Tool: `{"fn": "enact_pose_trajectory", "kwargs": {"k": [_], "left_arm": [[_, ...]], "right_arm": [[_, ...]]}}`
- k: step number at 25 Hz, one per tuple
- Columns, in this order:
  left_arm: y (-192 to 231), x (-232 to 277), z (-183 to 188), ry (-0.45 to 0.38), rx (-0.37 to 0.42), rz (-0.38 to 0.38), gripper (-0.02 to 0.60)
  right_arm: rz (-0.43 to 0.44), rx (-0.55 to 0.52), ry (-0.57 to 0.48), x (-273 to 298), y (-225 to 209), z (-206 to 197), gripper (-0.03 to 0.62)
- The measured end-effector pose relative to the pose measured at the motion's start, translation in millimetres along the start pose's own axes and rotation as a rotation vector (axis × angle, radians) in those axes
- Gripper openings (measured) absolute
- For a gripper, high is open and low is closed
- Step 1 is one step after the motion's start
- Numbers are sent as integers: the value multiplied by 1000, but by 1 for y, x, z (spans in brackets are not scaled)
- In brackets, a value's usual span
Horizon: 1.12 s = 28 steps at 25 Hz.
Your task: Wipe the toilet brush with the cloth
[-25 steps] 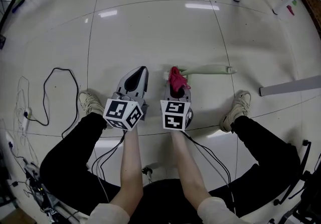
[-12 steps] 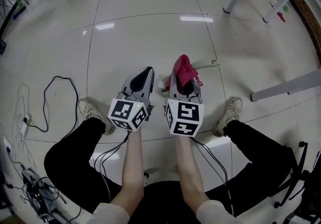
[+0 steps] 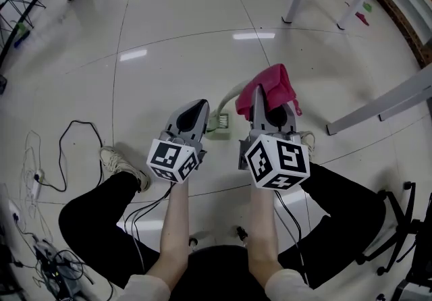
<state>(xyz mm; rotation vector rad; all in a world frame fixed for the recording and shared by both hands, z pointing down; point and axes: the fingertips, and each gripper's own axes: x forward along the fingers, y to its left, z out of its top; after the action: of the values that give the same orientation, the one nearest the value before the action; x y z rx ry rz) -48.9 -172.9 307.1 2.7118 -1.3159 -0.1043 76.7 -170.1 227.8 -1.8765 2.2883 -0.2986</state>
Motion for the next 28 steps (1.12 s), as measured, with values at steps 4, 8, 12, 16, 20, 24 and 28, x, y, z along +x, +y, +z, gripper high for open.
{"fn": "enact_pose_trajectory", "kwargs": {"k": [4,8,12,16,20,24,28], "left_arm": [[-15,-10,53,-109,-14,47,5],[-37,-48,91,-188,-55,120,5],[-70,-80,91,-156,19,94,5],[-96,-115,71,-138,4,114,5],[-139,-158,63,-143,0,123,5],[-210,-212,92,-206,55,84,5],[-291,-307,126,-255,154,82,5]], "right_arm": [[-48,-18,-15,-39,-15,16,32],[-81,-91,118,-78,-12,-25,32],[-9,-67,110,-111,8,-26,32],[38,-75,84,-159,22,-27,32],[128,-124,69,-220,46,-26,32],[139,-177,4,-299,58,1,32],[145,-184,-61,-413,81,33,32]]}}
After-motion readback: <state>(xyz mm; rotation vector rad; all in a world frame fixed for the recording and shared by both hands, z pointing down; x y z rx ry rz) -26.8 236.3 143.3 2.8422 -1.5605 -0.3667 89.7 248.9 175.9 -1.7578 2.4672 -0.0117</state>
